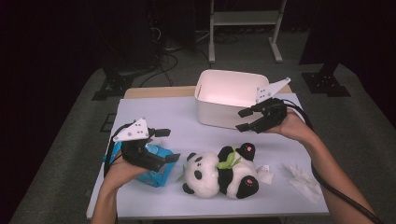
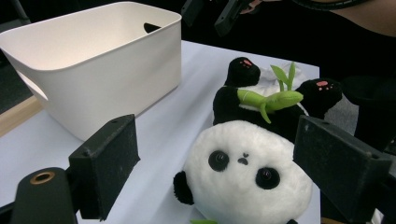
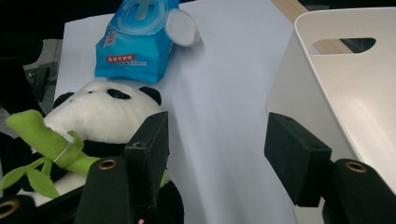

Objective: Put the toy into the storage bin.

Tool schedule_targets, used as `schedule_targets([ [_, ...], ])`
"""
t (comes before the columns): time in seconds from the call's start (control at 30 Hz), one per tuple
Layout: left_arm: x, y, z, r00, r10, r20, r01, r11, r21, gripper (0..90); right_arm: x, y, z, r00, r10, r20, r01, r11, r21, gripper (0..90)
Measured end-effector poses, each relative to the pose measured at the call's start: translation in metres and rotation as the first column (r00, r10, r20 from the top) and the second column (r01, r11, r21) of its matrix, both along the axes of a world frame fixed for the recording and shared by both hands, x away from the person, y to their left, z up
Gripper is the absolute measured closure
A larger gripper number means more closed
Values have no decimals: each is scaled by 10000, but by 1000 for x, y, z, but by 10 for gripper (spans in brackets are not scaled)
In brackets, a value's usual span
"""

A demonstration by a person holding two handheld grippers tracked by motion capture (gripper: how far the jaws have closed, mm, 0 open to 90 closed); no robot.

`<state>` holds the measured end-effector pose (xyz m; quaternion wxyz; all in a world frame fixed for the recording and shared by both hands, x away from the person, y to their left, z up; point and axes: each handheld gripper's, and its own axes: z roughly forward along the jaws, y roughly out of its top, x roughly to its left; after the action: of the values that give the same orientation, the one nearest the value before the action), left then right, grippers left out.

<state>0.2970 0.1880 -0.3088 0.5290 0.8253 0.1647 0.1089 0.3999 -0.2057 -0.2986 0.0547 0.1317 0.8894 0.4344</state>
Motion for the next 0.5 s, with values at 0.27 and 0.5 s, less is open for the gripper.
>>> schedule_targets([
  [0.27,-1,4,0,10000,50,1,-50,10000,-8,122,9,10,2,9999,143,62,-142,9997,-189,397],
  [0.5,0,3,-1,10000,44,-47,-43,10000,84,116,16,17,8,9995,195,247,-177,9975,-688,404],
])
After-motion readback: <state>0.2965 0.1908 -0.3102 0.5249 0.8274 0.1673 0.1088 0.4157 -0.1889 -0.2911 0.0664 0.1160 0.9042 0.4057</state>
